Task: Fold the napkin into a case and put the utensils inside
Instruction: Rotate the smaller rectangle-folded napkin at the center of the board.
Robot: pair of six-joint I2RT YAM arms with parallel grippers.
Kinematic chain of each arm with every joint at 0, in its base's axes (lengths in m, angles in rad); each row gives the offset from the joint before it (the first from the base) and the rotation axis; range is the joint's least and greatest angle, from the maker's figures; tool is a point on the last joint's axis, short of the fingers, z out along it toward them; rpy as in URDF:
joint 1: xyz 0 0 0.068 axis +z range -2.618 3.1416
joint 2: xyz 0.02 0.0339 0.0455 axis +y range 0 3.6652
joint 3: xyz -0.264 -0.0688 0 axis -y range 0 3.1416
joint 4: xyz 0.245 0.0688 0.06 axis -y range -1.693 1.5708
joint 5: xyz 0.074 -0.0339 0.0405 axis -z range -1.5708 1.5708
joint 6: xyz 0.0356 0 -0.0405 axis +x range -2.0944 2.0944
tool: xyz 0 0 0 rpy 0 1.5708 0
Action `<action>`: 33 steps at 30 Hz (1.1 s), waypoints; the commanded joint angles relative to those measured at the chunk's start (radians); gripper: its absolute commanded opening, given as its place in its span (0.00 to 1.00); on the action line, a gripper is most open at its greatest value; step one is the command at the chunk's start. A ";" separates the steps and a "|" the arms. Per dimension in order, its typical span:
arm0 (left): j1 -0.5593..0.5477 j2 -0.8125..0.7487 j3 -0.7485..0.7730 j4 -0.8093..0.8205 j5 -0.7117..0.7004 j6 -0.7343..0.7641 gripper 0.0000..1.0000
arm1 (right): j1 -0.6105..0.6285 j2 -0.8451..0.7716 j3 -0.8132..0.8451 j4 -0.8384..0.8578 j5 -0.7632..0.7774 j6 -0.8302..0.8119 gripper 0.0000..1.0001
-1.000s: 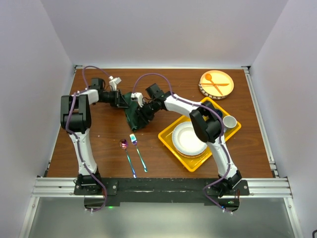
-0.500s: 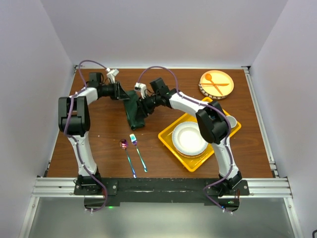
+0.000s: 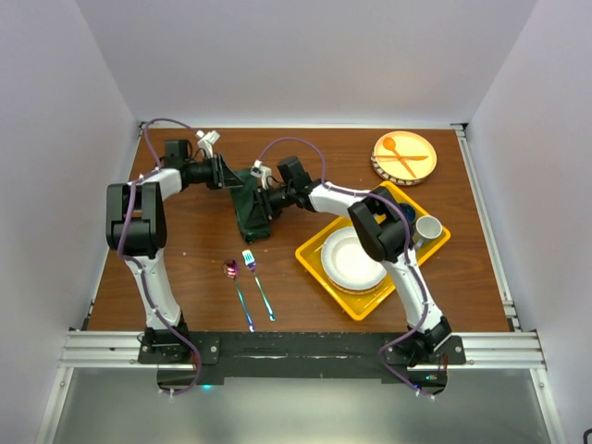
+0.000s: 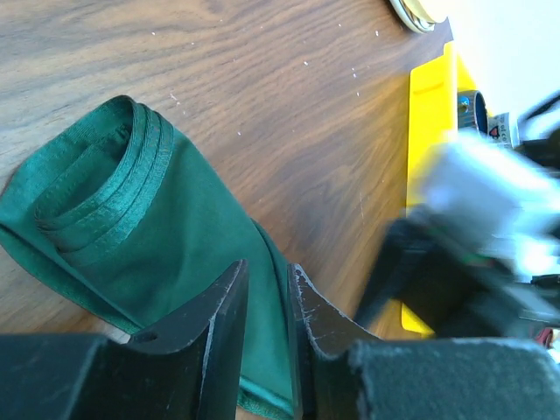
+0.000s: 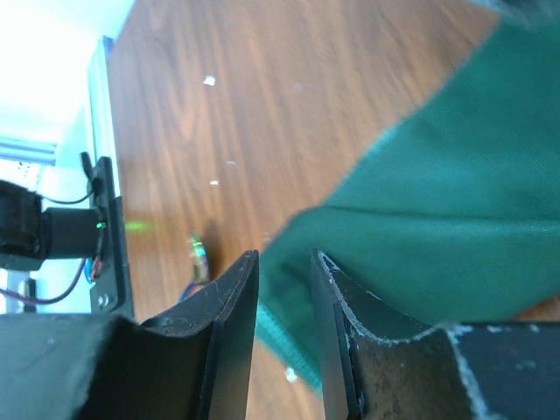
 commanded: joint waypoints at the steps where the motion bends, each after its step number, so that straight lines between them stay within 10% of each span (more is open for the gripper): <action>1: 0.007 -0.003 -0.008 0.019 0.019 -0.011 0.30 | 0.006 0.059 0.014 0.092 -0.026 0.097 0.34; 13: 0.017 0.100 0.059 0.050 0.030 -0.050 0.36 | 0.022 0.124 0.034 0.017 0.052 0.034 0.42; 27: 0.032 -0.044 0.110 0.031 0.001 0.054 0.56 | -0.020 -0.196 0.078 0.034 0.009 0.026 0.63; 33: 0.030 -0.234 0.078 -0.138 -0.094 0.285 0.70 | -0.095 -0.328 0.121 -0.330 0.104 -0.285 0.71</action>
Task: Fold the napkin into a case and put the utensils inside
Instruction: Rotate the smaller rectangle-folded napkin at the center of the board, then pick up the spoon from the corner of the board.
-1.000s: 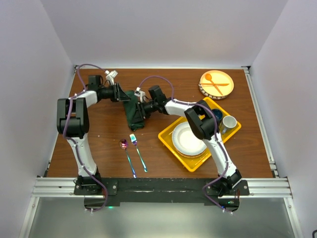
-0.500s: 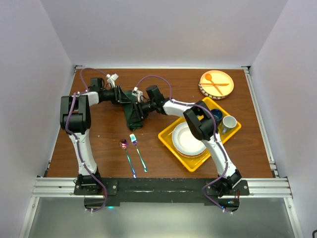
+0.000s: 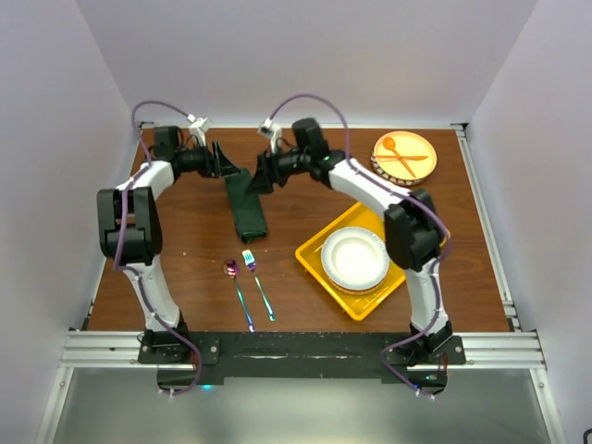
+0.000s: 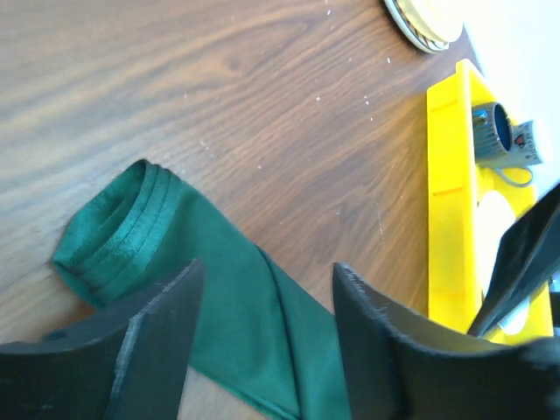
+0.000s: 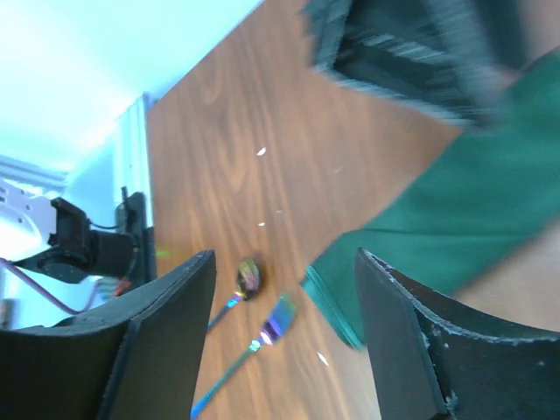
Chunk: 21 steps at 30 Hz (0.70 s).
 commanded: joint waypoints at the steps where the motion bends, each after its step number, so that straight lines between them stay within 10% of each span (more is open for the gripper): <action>1: 0.009 -0.224 -0.007 -0.107 -0.089 0.221 0.70 | -0.051 -0.184 0.038 -0.362 0.131 -0.349 0.72; 6: 0.009 -0.471 -0.190 -0.186 -0.116 0.409 0.81 | -0.047 -0.413 -0.239 -0.404 0.255 -0.453 0.75; 12: 0.015 -0.540 -0.342 -0.693 -0.065 0.874 0.70 | -0.047 -0.594 -0.492 -0.438 0.323 -0.464 0.75; 21: 0.017 -0.496 -0.474 -0.728 -0.181 0.959 0.64 | -0.048 -0.623 -0.560 -0.407 0.360 -0.437 0.76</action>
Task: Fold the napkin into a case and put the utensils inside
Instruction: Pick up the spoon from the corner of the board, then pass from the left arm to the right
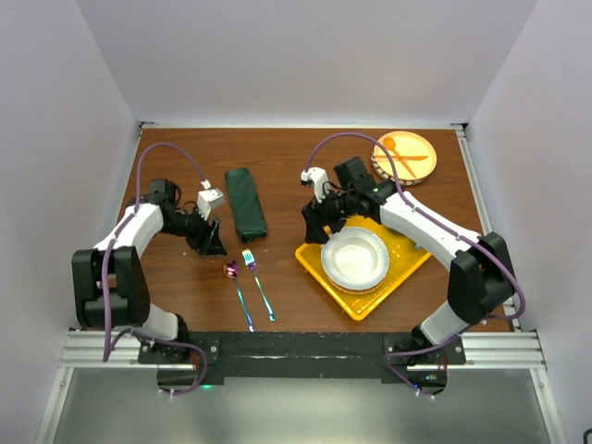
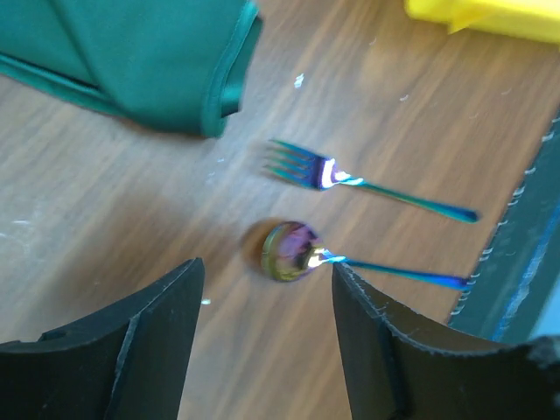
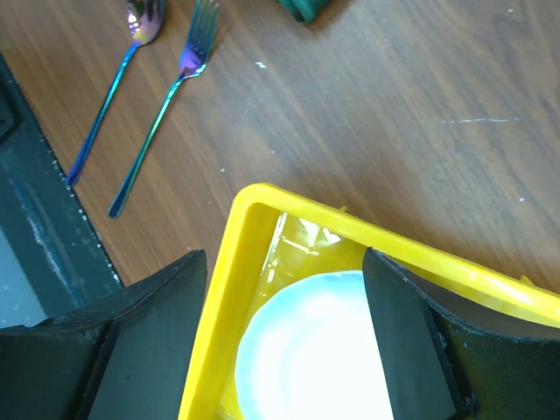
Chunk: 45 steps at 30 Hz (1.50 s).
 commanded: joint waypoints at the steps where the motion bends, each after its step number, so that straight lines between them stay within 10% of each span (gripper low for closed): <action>1: 0.003 0.102 0.042 -0.077 -0.038 0.143 0.63 | -0.003 -0.027 0.024 0.031 0.029 -0.009 0.77; 21: -0.053 0.312 0.039 -0.035 0.017 0.191 0.47 | -0.004 0.097 0.151 -0.001 0.027 -0.020 0.77; 30: -0.044 0.319 0.063 -0.087 0.088 0.263 0.00 | -0.003 0.100 0.154 0.017 0.005 0.004 0.76; 36: -0.040 0.164 0.261 -0.292 0.111 0.374 0.00 | -0.003 0.100 0.177 0.114 -0.098 0.105 0.76; 45: -0.044 0.056 0.432 -0.225 0.207 0.104 0.00 | 0.138 0.143 0.174 0.328 -0.210 0.331 0.84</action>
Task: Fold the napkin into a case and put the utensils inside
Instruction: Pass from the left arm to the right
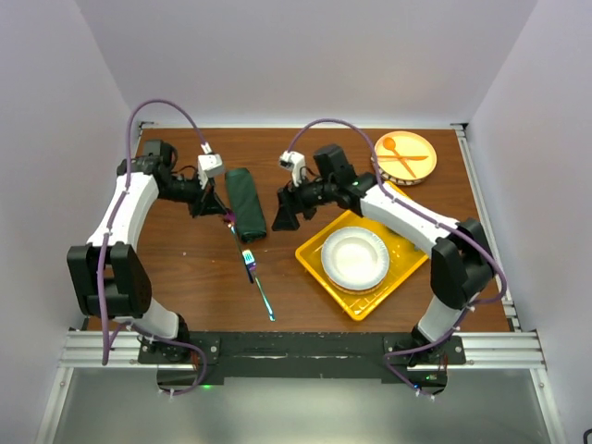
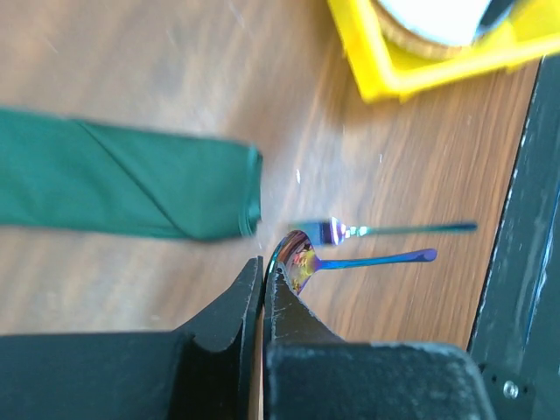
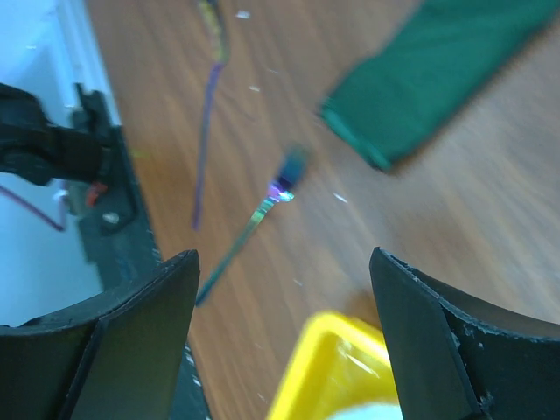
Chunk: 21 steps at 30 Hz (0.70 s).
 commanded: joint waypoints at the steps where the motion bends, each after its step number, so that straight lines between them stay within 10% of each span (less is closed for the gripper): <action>1: -0.002 -0.040 0.041 0.060 0.098 -0.159 0.00 | 0.094 0.021 0.029 0.147 -0.057 0.119 0.84; 15: -0.045 -0.129 -0.005 0.330 0.153 -0.481 0.00 | 0.165 0.122 -0.001 0.273 -0.068 0.249 0.68; 21: -0.068 -0.132 -0.020 0.419 0.156 -0.571 0.00 | 0.165 0.142 0.026 0.278 -0.092 0.266 0.00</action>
